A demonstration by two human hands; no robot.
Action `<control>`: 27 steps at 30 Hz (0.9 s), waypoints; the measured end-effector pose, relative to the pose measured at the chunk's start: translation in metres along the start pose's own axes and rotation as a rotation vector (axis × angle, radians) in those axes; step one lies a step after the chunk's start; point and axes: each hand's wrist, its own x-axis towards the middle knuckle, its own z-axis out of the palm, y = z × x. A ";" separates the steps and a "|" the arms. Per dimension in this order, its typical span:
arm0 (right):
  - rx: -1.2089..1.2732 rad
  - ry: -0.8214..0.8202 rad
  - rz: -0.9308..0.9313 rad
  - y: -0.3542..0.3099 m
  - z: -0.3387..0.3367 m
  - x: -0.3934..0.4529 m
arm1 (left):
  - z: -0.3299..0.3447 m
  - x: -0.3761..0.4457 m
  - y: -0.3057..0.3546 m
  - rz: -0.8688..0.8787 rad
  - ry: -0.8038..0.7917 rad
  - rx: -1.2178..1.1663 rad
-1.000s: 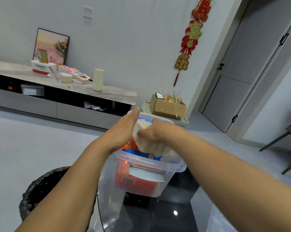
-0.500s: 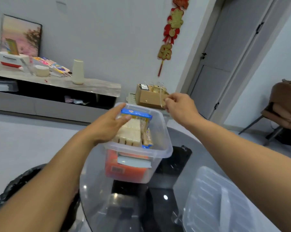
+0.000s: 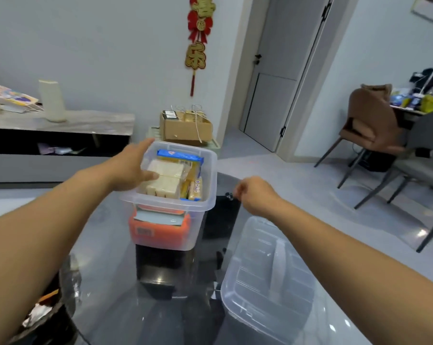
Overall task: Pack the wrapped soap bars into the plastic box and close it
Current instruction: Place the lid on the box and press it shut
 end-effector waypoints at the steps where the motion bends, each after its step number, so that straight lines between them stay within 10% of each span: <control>1: -0.141 -0.095 -0.013 0.010 -0.002 -0.008 | 0.003 0.001 0.004 -0.110 0.003 0.064; 8: -0.640 -0.600 -0.244 0.057 -0.006 -0.049 | 0.003 0.001 0.002 -0.136 0.114 0.196; 27: -0.962 -0.617 -0.654 0.085 -0.018 -0.075 | 0.005 0.024 0.024 0.254 -0.149 0.264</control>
